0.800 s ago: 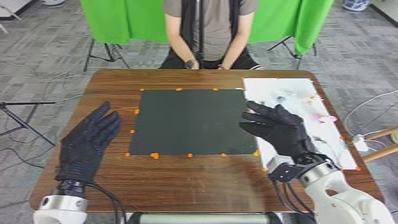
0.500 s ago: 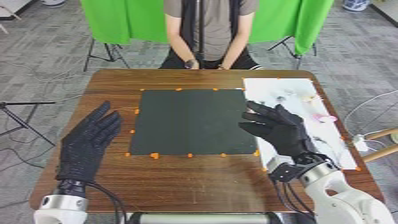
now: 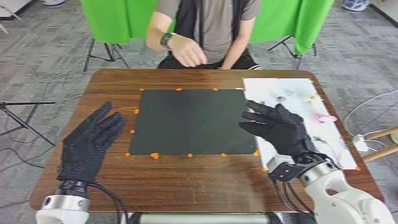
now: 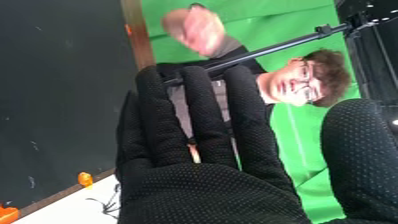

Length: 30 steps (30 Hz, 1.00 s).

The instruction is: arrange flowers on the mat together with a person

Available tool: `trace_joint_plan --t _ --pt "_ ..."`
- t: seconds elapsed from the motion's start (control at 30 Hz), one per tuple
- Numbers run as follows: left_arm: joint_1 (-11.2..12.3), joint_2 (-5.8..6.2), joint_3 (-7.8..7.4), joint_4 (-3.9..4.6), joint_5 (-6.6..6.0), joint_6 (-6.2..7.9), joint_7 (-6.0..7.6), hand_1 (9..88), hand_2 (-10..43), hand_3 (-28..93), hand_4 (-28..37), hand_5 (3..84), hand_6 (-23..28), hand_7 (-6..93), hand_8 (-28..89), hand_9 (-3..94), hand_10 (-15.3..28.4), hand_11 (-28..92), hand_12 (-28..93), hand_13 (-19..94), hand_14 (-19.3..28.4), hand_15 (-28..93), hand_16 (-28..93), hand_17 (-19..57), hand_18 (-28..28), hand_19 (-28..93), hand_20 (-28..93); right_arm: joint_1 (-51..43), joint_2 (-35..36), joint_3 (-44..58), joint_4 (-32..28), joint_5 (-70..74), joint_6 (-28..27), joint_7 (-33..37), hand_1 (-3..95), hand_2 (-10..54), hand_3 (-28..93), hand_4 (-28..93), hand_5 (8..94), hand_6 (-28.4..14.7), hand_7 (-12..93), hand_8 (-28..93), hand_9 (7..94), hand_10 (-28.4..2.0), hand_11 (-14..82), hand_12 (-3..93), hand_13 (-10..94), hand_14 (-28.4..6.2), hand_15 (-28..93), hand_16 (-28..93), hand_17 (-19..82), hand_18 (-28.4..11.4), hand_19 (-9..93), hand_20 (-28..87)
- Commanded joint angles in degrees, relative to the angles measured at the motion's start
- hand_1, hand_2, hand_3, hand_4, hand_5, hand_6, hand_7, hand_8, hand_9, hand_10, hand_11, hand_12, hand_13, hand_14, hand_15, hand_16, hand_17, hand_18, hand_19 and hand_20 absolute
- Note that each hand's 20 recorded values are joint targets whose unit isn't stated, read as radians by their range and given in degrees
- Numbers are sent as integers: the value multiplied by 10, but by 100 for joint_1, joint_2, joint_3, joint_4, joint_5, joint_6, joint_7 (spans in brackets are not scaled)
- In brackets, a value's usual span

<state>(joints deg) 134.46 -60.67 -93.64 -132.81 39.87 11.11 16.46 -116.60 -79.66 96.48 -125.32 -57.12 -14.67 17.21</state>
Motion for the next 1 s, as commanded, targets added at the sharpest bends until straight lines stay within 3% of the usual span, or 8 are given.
trace_joint_plan --t 0.03,0.17,0.47,0.6,1.0 --pt "4 7 35 26 -43 87 16 235 81 781 -248 374 96 104 -99 318 190 173 75 229 187 230 -61 -100 172 448 27 -32 -31 26 -6 -4 49 -7 92 179 780 -283 461 -31 117 -133 472 -158 79 85 384 -204 112 170 62 -161 338 127" --pt "-2 63 60 32 -96 132 95 235 81 782 -249 375 96 105 -99 319 190 174 75 232 185 232 -60 -98 173 452 27 52 -70 17 26 -40 -83 29 92 179 779 -283 461 -31 117 -133 472 -158 78 85 384 -205 113 171 62 -161 339 127" --pt "-46 21 63 29 -95 140 -23 236 81 782 -250 375 95 106 -100 322 192 178 73 235 186 238 -63 -97 178 461 26 50 -75 -4 16 -70 -77 33 92 178 779 -283 460 -31 117 -133 471 -157 78 85 384 -208 115 172 60 -163 343 127" --pt "-39 46 99 34 -104 158 56 236 82 782 -250 374 96 106 -101 323 193 182 74 241 192 246 -64 -85 194 496 30 85 -74 -11 26 -38 29 41 93 178 779 -283 461 -31 118 -133 472 -156 78 86 385 -209 116 173 60 -164 343 127" --pt "-83 26 119 46 -90 135 14 235 82 782 -249 375 97 106 -100 326 195 186 73 245 196 255 -70 -87 193 497 14 35 -70 -20 7 -32 79 31 97 180 778 -283 467 -32 120 -134 477 -157 80 86 389 -211 122 171 60 -166 344 126"
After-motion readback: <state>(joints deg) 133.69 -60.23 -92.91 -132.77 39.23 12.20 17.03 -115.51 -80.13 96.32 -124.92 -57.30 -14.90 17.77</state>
